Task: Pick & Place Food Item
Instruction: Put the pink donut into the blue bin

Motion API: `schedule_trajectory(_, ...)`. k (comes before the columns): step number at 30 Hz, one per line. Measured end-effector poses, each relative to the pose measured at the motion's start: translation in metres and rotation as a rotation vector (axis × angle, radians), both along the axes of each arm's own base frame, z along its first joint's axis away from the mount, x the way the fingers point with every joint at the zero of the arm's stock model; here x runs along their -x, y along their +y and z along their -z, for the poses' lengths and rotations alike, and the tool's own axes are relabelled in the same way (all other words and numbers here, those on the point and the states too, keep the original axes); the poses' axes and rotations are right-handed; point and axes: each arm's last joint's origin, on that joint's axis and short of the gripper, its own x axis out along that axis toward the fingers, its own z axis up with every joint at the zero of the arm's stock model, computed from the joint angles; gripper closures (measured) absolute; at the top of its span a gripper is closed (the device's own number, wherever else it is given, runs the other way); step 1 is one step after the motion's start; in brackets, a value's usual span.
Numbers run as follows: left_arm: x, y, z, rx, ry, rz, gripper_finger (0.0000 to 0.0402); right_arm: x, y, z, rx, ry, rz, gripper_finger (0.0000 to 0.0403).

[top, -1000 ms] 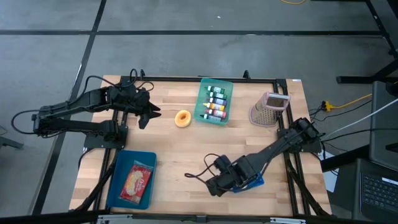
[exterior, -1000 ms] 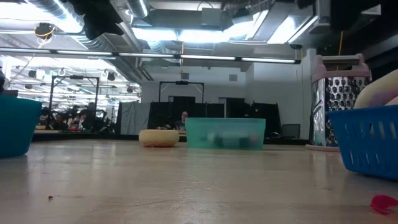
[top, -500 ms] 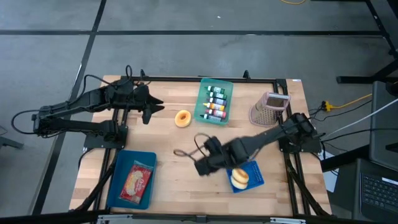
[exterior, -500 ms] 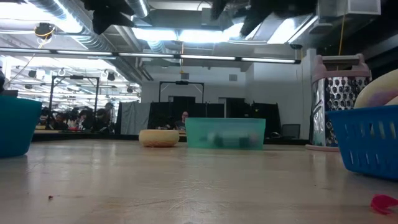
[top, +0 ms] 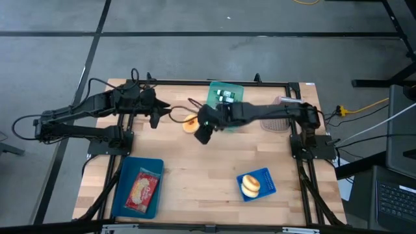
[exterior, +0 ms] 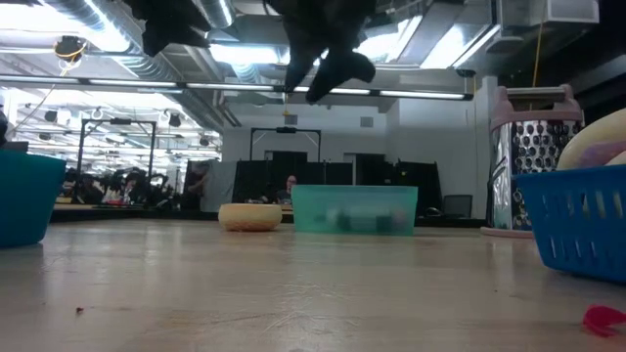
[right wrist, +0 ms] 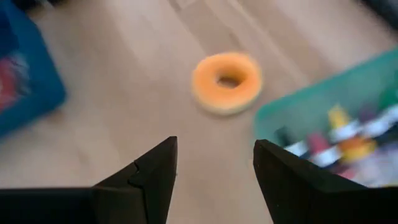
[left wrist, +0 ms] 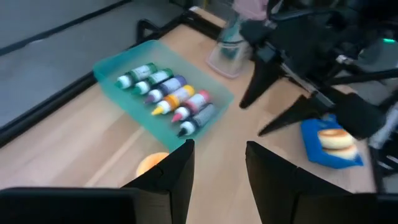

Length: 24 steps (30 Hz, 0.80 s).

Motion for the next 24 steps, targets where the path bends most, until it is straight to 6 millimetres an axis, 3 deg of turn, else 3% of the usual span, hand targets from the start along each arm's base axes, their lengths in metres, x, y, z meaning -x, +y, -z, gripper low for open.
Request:
schedule_trajectory(4,0.018,0.006,0.0,-0.03,0.028,-0.222,0.0263,0.0,-0.017,0.0,0.018,0.026,-0.093,0.0195)
schedule_trajectory(9,0.062,0.003,-0.019,-0.094,-0.147,-0.35,0.0263,0.0,-0.022,0.001,0.022,0.036,-0.148,0.0195)
schedule_trajectory(14,0.109,-0.017,-0.026,-0.127,-0.302,-0.363,0.0263,-0.01,-0.021,0.017,0.035,0.067,-0.239,0.0195)
schedule_trajectory(18,0.138,-0.034,-0.02,-0.127,-0.36,-0.334,0.0263,-0.02,-0.024,0.032,-0.01,0.06,-0.284,0.0195)
schedule_trajectory(24,0.152,-0.044,0.004,-0.093,-0.378,-0.269,0.0263,-0.028,-0.031,0.044,-0.02,0.056,-0.331,0.0195)
